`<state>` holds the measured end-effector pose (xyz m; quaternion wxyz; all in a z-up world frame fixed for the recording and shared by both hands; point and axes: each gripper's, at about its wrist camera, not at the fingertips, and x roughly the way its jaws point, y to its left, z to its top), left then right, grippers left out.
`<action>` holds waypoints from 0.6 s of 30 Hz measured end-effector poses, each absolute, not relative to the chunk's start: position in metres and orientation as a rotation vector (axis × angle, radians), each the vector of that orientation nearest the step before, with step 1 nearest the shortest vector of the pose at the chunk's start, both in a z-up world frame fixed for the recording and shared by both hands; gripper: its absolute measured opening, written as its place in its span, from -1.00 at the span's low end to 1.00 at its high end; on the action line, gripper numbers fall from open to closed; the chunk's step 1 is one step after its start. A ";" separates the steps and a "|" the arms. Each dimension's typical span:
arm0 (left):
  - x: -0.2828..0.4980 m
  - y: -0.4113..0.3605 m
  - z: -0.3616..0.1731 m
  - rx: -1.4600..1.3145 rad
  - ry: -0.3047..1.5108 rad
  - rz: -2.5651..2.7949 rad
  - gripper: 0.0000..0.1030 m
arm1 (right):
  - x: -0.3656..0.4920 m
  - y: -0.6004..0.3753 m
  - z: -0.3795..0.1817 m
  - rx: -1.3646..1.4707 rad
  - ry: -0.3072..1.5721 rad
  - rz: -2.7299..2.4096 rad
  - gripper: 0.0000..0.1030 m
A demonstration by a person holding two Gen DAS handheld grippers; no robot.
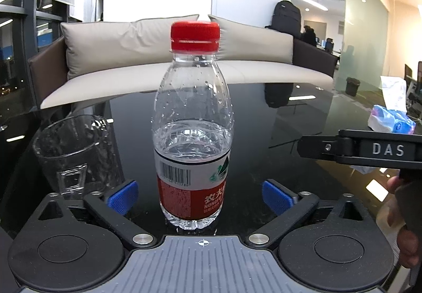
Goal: Unscrew bottle cap and pour
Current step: 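Move the left gripper to the water bottle body and close on it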
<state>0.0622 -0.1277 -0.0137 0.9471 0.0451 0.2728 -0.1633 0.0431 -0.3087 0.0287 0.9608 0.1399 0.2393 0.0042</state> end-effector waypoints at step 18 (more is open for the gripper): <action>0.081 -0.125 -0.017 0.074 0.538 -0.343 0.11 | 0.038 -0.304 0.031 0.308 0.488 0.033 1.00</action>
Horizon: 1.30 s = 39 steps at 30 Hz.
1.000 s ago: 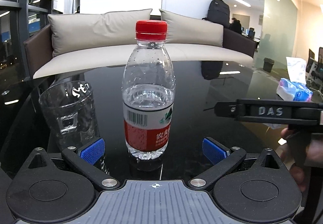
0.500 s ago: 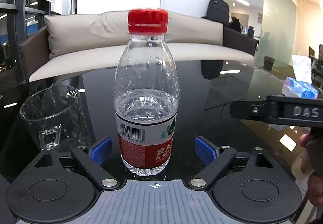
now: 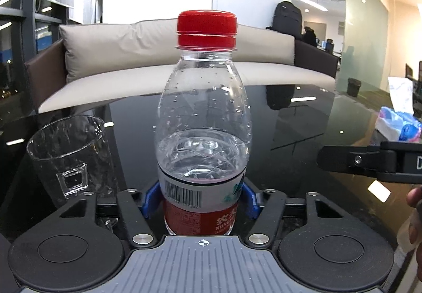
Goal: Unscrew bottle cap and pour
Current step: 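Move the left gripper to the water bottle body and close on it, then lower the right gripper onto the red cap and close while left holds bottle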
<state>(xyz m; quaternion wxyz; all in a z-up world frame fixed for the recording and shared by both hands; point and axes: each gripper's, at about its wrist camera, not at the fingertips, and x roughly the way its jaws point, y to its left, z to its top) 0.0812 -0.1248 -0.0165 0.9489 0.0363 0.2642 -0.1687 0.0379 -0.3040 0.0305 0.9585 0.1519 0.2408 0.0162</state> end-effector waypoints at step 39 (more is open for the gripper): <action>0.036 -0.085 -0.010 0.096 0.562 -0.380 0.10 | 0.022 -0.189 0.148 0.062 0.467 0.420 0.42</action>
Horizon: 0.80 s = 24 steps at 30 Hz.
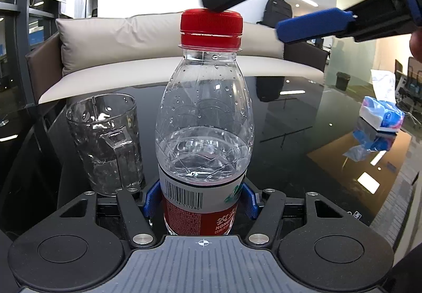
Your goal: Unscrew bottle cap and pour
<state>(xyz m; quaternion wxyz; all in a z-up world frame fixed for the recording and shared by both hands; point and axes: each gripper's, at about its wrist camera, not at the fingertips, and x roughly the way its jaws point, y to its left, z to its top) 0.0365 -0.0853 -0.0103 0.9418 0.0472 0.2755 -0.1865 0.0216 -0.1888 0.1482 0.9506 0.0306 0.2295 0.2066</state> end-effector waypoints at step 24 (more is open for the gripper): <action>0.035 -0.084 -0.012 0.101 0.559 -0.380 0.10 | 0.030 -0.164 0.140 -0.018 0.469 0.462 -0.33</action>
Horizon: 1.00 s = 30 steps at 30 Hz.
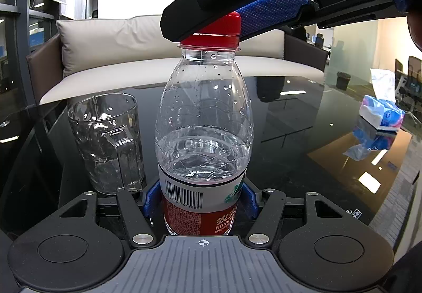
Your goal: Unscrew bottle cap and pour
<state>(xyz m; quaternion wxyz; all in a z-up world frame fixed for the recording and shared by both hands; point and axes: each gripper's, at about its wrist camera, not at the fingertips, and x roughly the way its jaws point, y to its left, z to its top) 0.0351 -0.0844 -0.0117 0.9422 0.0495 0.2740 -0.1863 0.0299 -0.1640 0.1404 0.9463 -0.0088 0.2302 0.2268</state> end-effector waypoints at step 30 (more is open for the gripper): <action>0.032 -0.113 -0.009 0.147 0.532 -0.345 0.34 | 0.030 -0.162 0.142 -0.016 0.479 0.468 -0.36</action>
